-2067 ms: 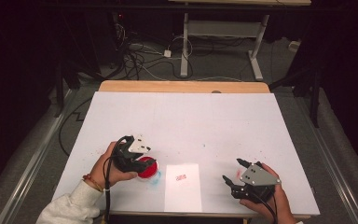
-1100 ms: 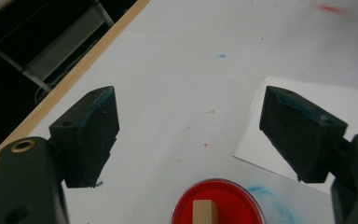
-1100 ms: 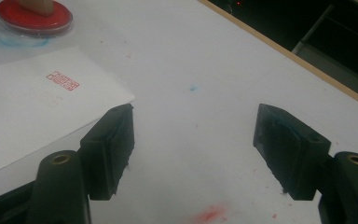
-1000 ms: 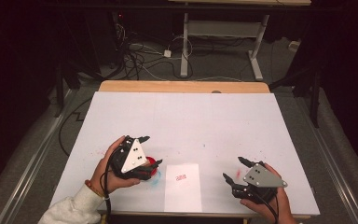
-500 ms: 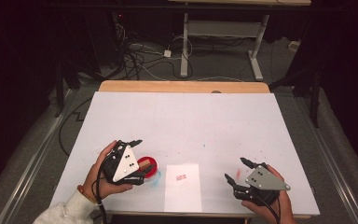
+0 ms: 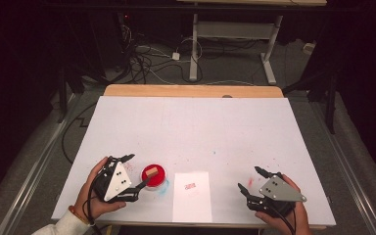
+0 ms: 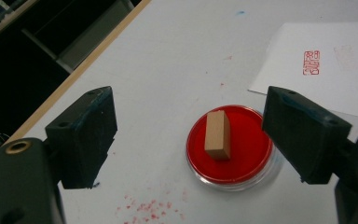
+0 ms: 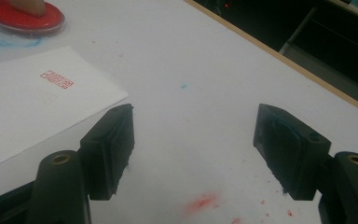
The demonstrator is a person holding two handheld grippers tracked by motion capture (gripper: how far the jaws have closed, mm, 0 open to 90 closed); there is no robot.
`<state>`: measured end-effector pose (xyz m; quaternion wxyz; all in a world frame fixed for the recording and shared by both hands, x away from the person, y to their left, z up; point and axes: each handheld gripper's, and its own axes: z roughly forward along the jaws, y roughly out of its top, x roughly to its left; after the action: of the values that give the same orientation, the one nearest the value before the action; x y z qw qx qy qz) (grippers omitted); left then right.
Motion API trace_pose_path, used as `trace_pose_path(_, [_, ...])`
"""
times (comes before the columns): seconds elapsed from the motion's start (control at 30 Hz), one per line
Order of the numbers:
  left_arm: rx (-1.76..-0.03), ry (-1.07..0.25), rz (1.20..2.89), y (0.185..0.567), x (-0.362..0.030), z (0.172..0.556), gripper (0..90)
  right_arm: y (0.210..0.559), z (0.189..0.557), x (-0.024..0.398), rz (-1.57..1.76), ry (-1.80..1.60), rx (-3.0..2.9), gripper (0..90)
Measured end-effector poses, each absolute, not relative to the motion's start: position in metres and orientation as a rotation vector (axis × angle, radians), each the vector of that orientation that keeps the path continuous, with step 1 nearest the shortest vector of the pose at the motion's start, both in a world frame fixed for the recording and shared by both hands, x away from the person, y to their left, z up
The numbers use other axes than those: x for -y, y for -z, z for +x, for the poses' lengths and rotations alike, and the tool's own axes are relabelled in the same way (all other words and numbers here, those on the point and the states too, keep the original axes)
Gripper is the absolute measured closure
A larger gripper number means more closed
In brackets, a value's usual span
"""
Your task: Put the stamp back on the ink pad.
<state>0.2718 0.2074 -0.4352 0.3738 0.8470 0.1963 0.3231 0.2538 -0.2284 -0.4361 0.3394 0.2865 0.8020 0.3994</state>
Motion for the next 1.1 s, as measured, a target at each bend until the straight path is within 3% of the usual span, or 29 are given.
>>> trace_pose_path(0.6, [-0.582,-0.773,2.244,0.469,-0.237,0.275,16.7,0.441,0.260,0.234,0.791,-1.011,-2.064,25.7])
trace_pose_path(0.83, [-0.630,-0.729,2.265,0.482,-0.247,0.277,16.8,0.446,0.264,0.235,0.820,-0.984,-2.063,17.6])
trace_pose_path(1.1, [-0.646,-0.720,2.280,0.487,-0.241,0.270,16.7,0.448,0.268,0.234,0.815,-1.007,-2.067,16.4])
